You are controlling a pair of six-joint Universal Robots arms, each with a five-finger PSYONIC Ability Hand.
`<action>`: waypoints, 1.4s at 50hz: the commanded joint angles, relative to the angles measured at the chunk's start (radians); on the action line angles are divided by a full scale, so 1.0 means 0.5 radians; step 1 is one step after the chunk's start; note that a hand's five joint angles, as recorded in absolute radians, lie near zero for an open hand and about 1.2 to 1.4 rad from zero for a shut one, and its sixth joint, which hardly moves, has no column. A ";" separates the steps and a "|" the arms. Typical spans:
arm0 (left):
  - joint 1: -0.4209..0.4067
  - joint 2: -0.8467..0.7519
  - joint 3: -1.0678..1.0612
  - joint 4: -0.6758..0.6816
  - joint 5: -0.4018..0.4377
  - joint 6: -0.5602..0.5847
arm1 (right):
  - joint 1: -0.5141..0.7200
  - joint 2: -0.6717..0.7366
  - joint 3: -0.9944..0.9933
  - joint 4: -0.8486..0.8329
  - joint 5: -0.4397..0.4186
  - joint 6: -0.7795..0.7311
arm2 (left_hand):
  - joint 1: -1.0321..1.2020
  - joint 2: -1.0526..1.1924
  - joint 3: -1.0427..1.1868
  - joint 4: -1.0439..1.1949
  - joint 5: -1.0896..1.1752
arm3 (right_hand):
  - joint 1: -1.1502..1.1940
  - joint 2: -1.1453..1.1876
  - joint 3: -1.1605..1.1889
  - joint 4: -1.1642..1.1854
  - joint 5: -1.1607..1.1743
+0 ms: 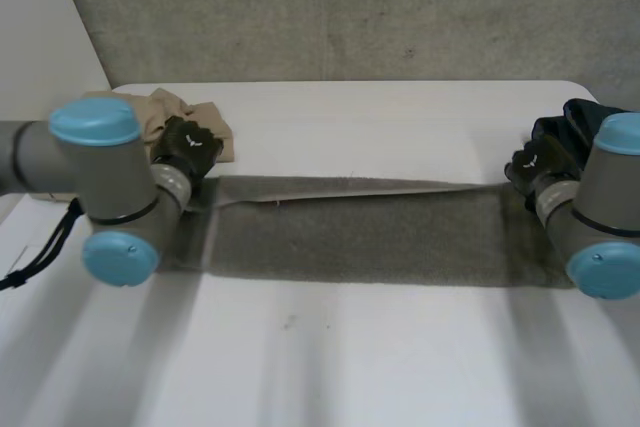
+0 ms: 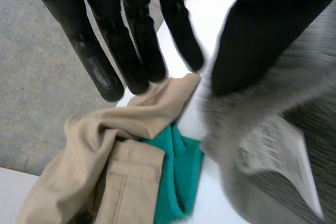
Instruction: Fold the laundry.
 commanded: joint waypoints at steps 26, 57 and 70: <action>-0.137 0.568 -0.518 0.104 0.179 -0.215 | -0.342 -0.659 0.456 0.742 -0.363 0.852 | -1.394 -1.504 -1.503 -1.505 -1.465 | -0.544 -0.599 -0.646 -0.656 -0.685; -0.085 0.682 -0.674 0.208 0.271 -0.304 | -0.714 -0.761 1.034 -0.380 -0.106 -0.061 | -1.394 -1.504 -1.503 -1.505 -1.465 | 1.769 1.714 1.667 1.657 1.628; -0.020 0.887 -0.769 0.208 0.274 -0.469 | 0.387 -0.657 0.761 -0.895 -0.685 -0.124 | -1.394 -1.504 -1.503 -1.505 -1.465 | 1.769 1.714 1.667 1.657 1.628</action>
